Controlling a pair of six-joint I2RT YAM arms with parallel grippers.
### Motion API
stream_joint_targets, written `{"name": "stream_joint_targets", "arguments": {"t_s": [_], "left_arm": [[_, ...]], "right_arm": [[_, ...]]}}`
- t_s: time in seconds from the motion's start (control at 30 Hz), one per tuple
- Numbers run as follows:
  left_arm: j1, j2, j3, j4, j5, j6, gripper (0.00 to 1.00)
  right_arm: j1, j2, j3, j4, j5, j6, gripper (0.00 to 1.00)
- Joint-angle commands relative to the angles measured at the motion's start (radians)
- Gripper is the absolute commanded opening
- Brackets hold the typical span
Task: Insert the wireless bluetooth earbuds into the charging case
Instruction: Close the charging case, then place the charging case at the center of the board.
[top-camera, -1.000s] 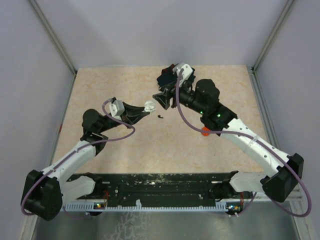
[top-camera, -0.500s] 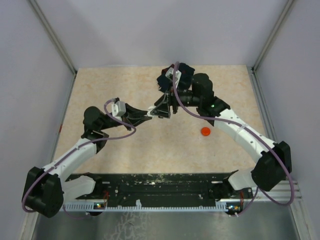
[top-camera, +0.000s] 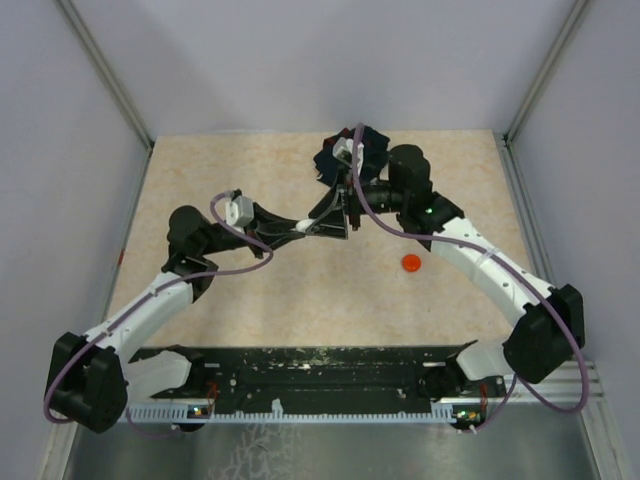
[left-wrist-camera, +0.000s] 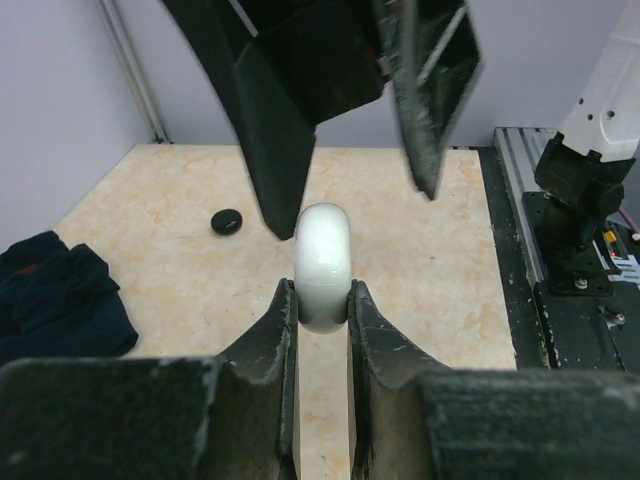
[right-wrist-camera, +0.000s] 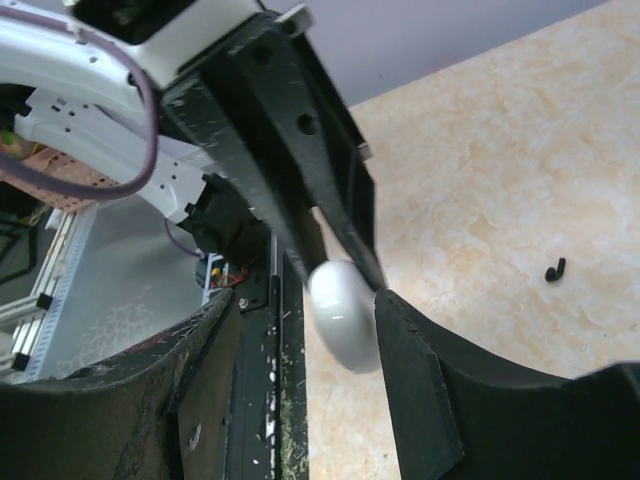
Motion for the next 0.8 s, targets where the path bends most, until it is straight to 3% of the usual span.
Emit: {"name": "stream_joint_targets", "arguments": {"t_s": [0.0, 0.2, 0.43, 0.63, 0.77], "left_arm": [[0.002, 0.019, 0.055, -0.086, -0.038, 0.023, 0.0], [0.002, 0.042, 0.082, -0.136, -0.049, 0.019, 0.0], [-0.002, 0.099, 0.132, -0.186, -0.107, -0.094, 0.0], [-0.007, 0.218, 0.189, -0.289, -0.15, -0.344, 0.0], [-0.022, 0.272, 0.133, -0.222, -0.189, -0.498, 0.0]], "right_arm": [[-0.004, -0.088, 0.005, 0.042, -0.07, -0.047, 0.56], [-0.016, -0.118, -0.016, 0.024, 0.003, -0.083, 0.56], [-0.017, -0.213, -0.094, -0.084, 0.484, -0.125, 0.58], [-0.017, -0.306, -0.192, -0.196, 0.812, -0.051, 0.6], [-0.017, -0.358, -0.254, -0.264, 0.985, 0.04, 0.64]]}}
